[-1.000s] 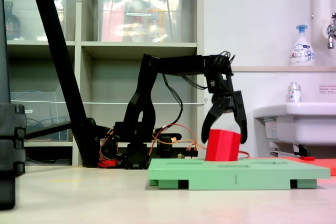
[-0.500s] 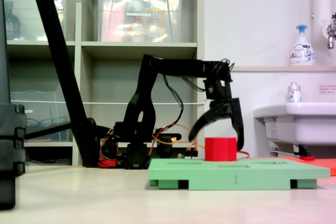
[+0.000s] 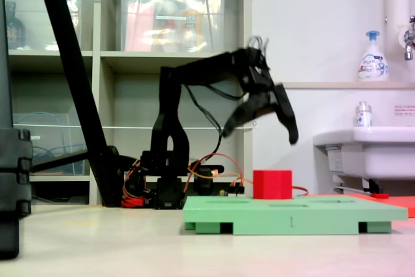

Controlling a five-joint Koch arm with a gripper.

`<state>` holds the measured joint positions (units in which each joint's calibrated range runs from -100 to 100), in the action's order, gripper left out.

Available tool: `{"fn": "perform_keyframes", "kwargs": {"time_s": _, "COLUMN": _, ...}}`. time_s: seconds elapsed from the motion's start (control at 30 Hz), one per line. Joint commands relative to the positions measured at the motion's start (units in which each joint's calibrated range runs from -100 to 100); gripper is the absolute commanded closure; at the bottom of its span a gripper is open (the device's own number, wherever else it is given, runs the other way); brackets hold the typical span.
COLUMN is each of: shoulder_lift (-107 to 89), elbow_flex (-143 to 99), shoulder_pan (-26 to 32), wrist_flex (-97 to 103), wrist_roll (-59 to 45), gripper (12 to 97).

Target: Put the octagonal pillar block into the corresponding hole

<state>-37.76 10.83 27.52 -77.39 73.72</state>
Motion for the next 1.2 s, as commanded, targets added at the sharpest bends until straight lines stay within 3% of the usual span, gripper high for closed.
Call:
{"fn": "perform_keyframes", "kwargs": {"time_s": 0.0, "shoulder_lift": -8.9, "elbow_flex": 1.7, "shoulder_pan": -1.1, "wrist_flex": 0.9, "wrist_roll": -4.4, "gripper": 19.5}}
{"fn": "perform_keyframes", "kwargs": {"time_s": 0.17, "shoulder_lift": -23.0, "elbow_flex": 2.1, "shoulder_pan": -6.0, "wrist_flex": 1.1, "wrist_roll": -17.2, "gripper": 19.5}}
{"fn": "perform_keyframes", "kwargs": {"time_s": 0.27, "shoulder_lift": -28.9, "elbow_flex": 3.1, "shoulder_pan": -9.6, "wrist_flex": 1.7, "wrist_roll": -25.2, "gripper": 27.4}}
{"fn": "perform_keyframes", "kwargs": {"time_s": 0.33, "shoulder_lift": -32.6, "elbow_flex": 3.0, "shoulder_pan": -12.4, "wrist_flex": 2.7, "wrist_roll": -31.2, "gripper": 27.5}}
{"fn": "perform_keyframes", "kwargs": {"time_s": 0.47, "shoulder_lift": -40.9, "elbow_flex": 0.3, "shoulder_pan": -19.6, "wrist_flex": 9.8, "wrist_roll": -44.8, "gripper": 50.6}}
{"fn": "perform_keyframes", "kwargs": {"time_s": 0.53, "shoulder_lift": -47.2, "elbow_flex": -6.6, "shoulder_pan": -22.1, "wrist_flex": 21.3, "wrist_roll": -48.6, "gripper": 56.6}}
{"fn": "perform_keyframes", "kwargs": {"time_s": 0.67, "shoulder_lift": -62.2, "elbow_flex": -34.4, "shoulder_pan": -27.4, "wrist_flex": 53.2, "wrist_roll": -58.7, "gripper": 57.1}}
{"fn": "perform_keyframes", "kwargs": {"time_s": 0.73, "shoulder_lift": -62.2, "elbow_flex": -54.4, "shoulder_pan": -27.4, "wrist_flex": 78.5, "wrist_roll": -62.2, "gripper": 58.0}}
{"fn": "perform_keyframes", "kwargs": {"time_s": 0.87, "shoulder_lift": -62.2, "elbow_flex": -75.4, "shoulder_pan": -27.0, "wrist_flex": 108.7, "wrist_roll": -68.0, "gripper": 58.1}}
{"fn": "perform_keyframes", "kwargs": {"time_s": 1.17, "shoulder_lift": -62.2, "elbow_flex": -104.8, "shoulder_pan": -26.3, "wrist_flex": 113.1, "wrist_roll": -74.1, "gripper": 58.5}}
